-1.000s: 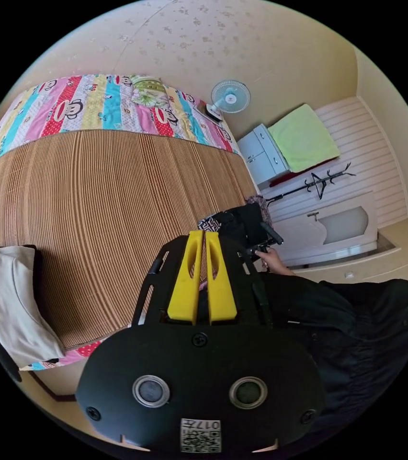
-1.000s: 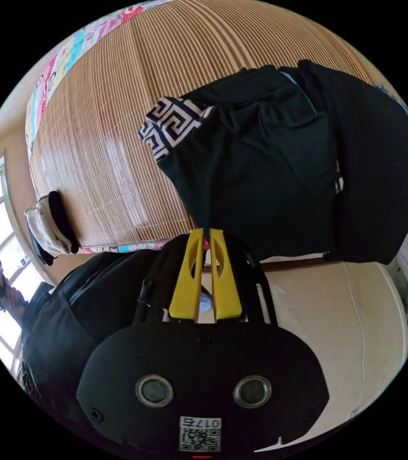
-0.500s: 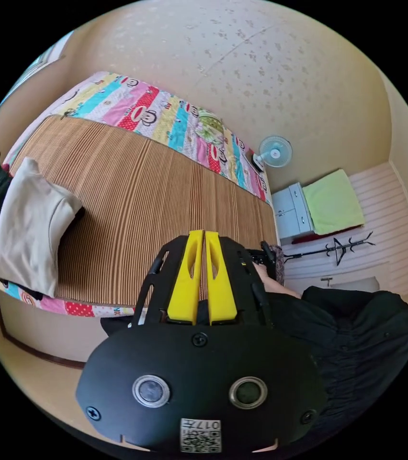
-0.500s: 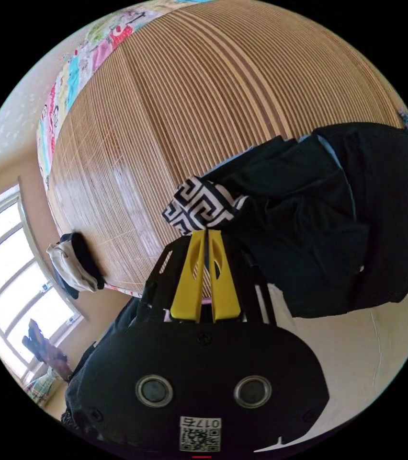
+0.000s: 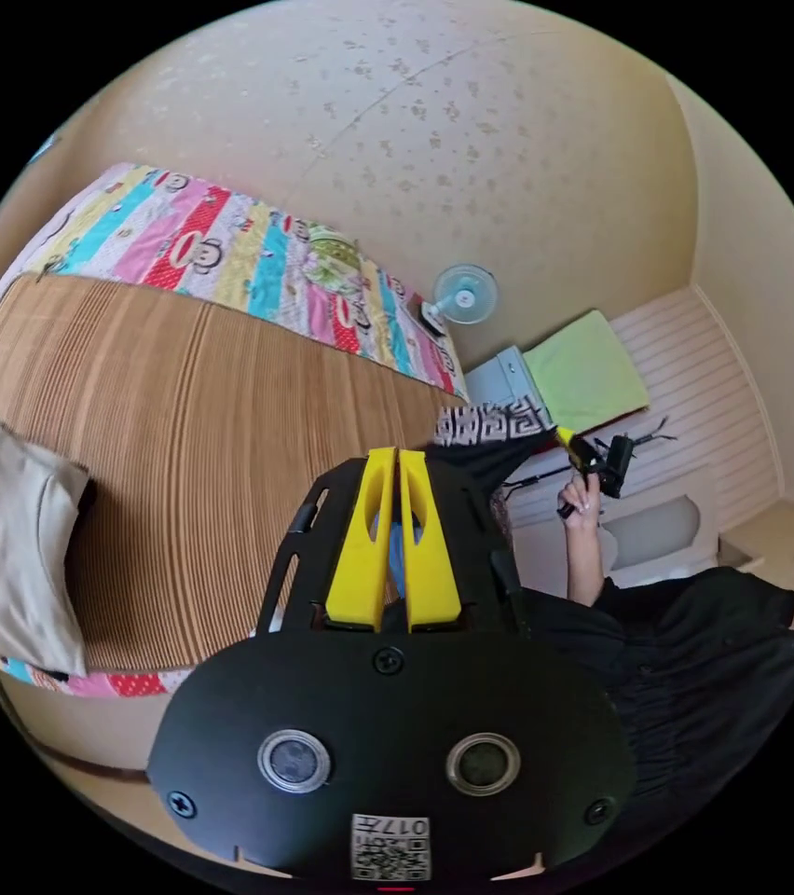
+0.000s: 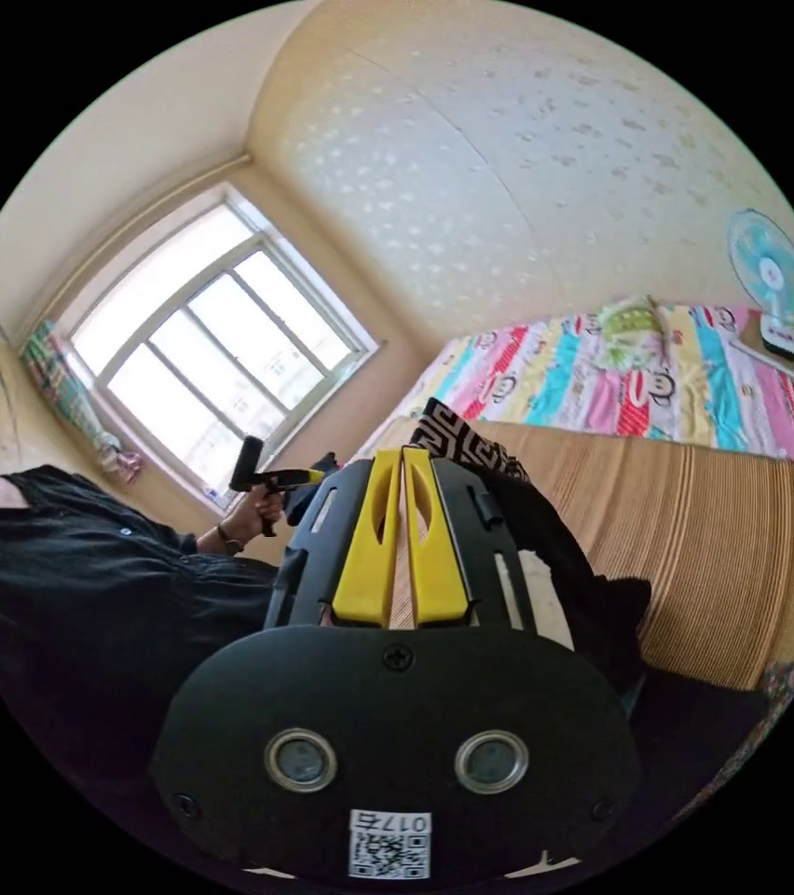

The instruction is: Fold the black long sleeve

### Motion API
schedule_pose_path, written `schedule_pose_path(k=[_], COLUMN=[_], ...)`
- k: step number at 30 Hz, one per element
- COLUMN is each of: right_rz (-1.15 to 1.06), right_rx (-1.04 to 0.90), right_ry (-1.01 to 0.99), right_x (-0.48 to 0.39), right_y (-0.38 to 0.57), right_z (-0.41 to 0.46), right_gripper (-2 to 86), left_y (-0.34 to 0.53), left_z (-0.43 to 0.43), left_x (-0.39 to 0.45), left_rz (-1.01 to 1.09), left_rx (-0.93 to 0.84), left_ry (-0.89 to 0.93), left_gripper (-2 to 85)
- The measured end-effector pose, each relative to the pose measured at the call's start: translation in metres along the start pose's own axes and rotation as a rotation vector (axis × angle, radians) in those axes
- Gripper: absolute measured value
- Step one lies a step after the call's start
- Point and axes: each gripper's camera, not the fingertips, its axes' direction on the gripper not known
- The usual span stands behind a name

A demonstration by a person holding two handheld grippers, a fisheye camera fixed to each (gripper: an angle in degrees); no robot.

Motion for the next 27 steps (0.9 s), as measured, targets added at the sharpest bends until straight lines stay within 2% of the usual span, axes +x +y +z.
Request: schedule_pose_path(k=[4, 7, 10, 12, 14, 15, 17, 21, 24, 27], right_rz=[-0.345, -0.534, -0.572, -0.545, -0.542, -0.536, -0.495, -0.421, -0.307, -0.229], right_rx=[0.042, 0.226, 0.472, 0.65, 0.879, 0.929, 1.066, 1.103, 0.986, 0.889], right_ry=[-0.004, -0.145, -0.3, -0.475, -0.85, -0.949, -1.301, -1.606, -1.733, -1.834], right_x=[-0.114, -0.157, -0.145, -0.116, -0.067, -0.055, -0.02, -0.018, -0.042, -0.07], right_y=[0.0, 0.014, 0.032, 0.043, 0.057, 0.06, 0.065, 0.069, 0.064, 0.069], right_z=[-0.045, -0.101, -0.159, -0.183, -0.184, -0.178, -0.14, -0.075, -0.024, 0.017], right_gripper=[0.4, 0.4, 0.3, 0.3, 0.3, 0.2, 0.2, 0.2, 0.2, 0.1], left_y=[-0.009, -0.005, 0.005, 0.012, 0.019, 0.024, 0.032, 0.052, 0.062, 0.072], left_z=[0.0, -0.017, -0.039, -0.048, -0.05, -0.048, -0.042, -0.025, -0.018, -0.025], left_x=[0.038, 0.063, 0.083, 0.094, 0.107, 0.117, 0.132, 0.159, 0.167, 0.168], left_rz=[0.189, 0.309, 0.401, 0.451, 0.497, 0.535, 0.585, 0.677, 0.698, 0.704], left_rx=[0.003, 0.043, 0.092, 0.103, 0.084, 0.062, 0.019, -0.057, -0.098, -0.067], left_ry=[0.068, 0.08, 0.11, 0.146, 0.188, 0.226, 0.286, 0.351, 0.354, 0.375], left_gripper=[-1.0, -0.9, -0.4, 0.4, 3.3, 6.0, 9.4, 10.8, 11.2, 12.5])
